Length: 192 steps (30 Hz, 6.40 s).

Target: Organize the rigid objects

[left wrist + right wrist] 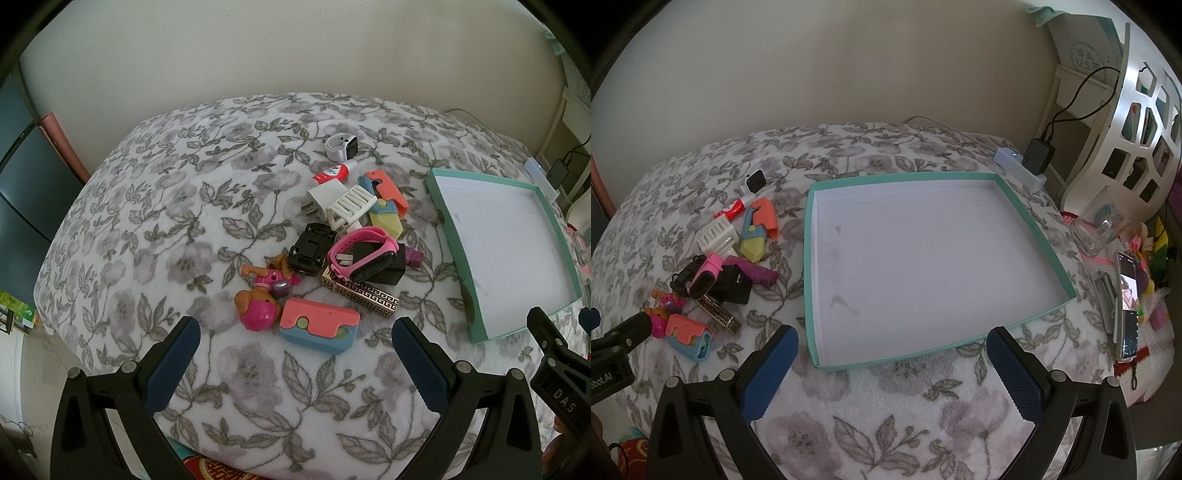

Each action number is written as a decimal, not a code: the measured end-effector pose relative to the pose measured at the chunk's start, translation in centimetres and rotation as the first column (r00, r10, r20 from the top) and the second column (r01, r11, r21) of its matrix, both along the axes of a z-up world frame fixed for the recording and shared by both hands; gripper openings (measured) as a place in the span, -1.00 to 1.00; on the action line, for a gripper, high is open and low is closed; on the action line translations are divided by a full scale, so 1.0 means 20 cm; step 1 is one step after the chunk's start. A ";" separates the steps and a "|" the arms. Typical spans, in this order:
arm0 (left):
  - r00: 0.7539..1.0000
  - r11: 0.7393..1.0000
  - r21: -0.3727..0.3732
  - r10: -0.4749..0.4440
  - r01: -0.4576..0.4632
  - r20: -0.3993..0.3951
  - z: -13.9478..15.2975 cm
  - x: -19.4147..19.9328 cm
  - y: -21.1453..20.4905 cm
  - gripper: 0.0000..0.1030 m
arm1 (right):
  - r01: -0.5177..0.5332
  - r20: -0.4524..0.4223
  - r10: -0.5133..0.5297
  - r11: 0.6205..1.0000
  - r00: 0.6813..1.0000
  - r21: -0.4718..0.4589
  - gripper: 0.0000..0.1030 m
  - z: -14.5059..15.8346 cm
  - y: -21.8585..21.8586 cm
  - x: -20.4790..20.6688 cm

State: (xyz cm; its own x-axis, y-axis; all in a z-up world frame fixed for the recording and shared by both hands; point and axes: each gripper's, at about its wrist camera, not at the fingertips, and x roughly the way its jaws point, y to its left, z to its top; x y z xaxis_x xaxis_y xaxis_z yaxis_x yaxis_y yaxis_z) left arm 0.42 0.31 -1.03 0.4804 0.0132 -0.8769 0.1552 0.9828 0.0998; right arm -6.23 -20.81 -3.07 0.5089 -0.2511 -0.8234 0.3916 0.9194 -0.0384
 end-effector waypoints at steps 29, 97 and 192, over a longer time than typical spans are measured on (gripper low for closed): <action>0.984 0.990 -0.061 0.132 -0.126 0.122 0.21 0.27 0.41 1.00 | -0.155 0.007 0.155 0.986 0.988 0.060 1.00 0.02 0.15 0.20; 0.969 0.971 -0.230 0.007 -0.066 -0.248 -0.39 0.28 0.42 -0.16 | -0.327 -0.035 0.357 0.888 0.934 0.323 -0.76 -0.11 0.44 0.61; 0.985 0.988 -0.057 -0.151 0.147 -0.081 -0.14 0.45 -0.92 0.83 | 0.263 -0.058 -0.257 0.953 0.965 0.152 0.90 -0.10 -0.81 0.30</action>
